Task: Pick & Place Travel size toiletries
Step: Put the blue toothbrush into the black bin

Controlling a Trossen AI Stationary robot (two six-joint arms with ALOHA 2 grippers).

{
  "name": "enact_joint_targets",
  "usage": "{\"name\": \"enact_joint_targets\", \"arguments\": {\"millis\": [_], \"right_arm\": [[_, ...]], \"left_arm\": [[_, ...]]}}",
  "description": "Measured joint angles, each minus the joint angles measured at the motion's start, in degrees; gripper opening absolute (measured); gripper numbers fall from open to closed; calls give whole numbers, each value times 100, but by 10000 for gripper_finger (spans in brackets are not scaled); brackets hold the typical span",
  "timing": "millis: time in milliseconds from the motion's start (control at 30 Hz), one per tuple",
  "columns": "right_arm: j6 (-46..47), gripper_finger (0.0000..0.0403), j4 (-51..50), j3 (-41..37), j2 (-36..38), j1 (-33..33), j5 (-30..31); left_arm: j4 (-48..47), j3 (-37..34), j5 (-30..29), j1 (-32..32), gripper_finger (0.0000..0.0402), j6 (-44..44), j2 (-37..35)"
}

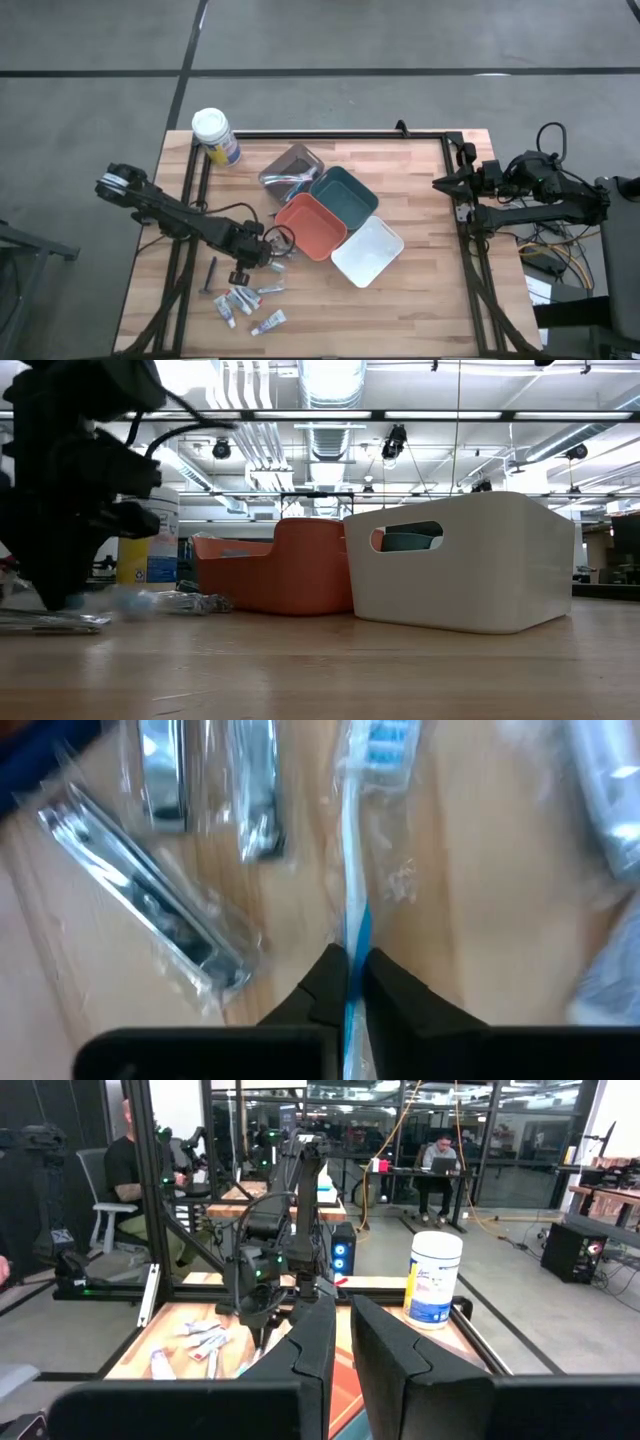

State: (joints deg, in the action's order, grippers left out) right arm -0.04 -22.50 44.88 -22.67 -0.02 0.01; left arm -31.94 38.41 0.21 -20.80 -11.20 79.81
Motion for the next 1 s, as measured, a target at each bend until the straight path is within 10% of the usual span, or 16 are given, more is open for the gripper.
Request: {"name": "enact_joint_targets", "arguments": {"millis": [1000], "right_arm": [[-10, 34, 0, 0, 2, 0, 1]], "left_arm": [[159, 256, -1142, -90, 30, -1910, -2277]]}}
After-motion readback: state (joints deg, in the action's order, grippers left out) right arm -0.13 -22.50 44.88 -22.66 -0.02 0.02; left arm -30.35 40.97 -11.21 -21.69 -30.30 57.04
